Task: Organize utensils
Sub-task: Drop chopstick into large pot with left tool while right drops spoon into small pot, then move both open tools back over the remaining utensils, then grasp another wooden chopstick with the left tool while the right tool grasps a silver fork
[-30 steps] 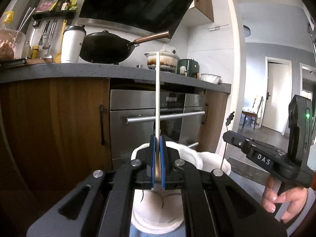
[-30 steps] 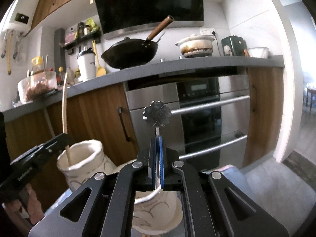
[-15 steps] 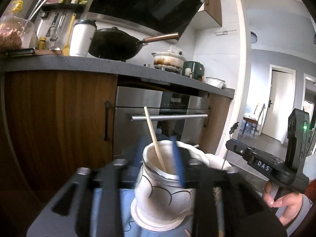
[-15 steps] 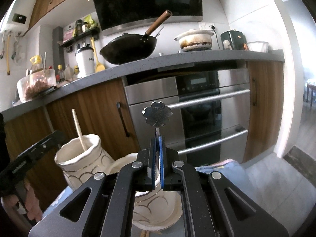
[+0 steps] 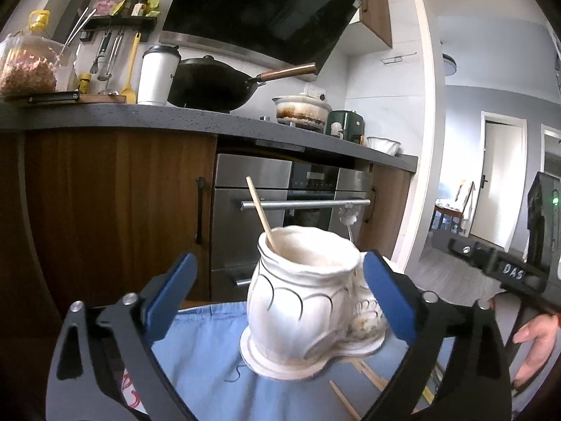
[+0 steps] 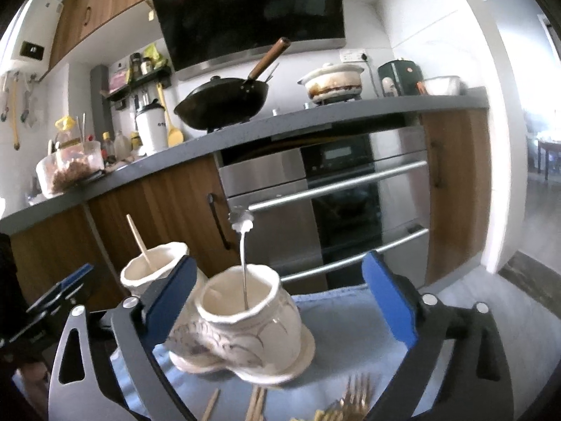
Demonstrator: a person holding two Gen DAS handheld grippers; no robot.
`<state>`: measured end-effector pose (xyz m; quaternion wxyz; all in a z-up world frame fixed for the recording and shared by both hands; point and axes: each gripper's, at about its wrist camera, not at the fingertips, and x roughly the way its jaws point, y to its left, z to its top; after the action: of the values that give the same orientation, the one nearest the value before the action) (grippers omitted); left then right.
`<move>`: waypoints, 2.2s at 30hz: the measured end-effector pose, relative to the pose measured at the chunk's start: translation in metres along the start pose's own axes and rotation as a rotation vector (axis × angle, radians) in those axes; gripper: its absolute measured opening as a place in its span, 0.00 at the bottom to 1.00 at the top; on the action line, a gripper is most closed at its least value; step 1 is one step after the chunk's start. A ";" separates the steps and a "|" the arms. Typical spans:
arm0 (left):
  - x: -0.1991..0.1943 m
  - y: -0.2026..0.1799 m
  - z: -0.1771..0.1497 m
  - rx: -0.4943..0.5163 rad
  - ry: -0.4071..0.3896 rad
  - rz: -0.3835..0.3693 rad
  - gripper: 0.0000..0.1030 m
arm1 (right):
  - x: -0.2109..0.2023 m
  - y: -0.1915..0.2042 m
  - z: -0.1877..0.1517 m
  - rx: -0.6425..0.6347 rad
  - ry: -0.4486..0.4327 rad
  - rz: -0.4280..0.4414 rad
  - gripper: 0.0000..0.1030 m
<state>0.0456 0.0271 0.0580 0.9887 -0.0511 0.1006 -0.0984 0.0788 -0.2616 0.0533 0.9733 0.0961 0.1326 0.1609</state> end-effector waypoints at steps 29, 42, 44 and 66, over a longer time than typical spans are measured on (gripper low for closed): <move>-0.036 -0.033 -0.048 0.120 0.092 -0.081 0.95 | -0.056 -0.023 -0.048 -0.046 0.054 -0.133 0.95; -0.048 -0.048 -0.052 0.212 0.068 -0.093 0.95 | -0.059 -0.023 -0.054 -0.059 0.074 -0.143 0.95; -0.048 -0.049 -0.053 0.224 0.081 -0.092 0.95 | -0.060 -0.026 -0.057 -0.061 0.093 -0.147 0.95; -0.010 -0.054 -0.091 0.181 0.445 -0.102 0.95 | -0.043 -0.026 -0.101 -0.116 0.376 -0.134 0.93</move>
<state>0.0071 -0.0310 -0.0218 0.9364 0.0559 0.3042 -0.1659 0.0175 -0.2857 -0.0384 0.9438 -0.0008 0.3086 0.1180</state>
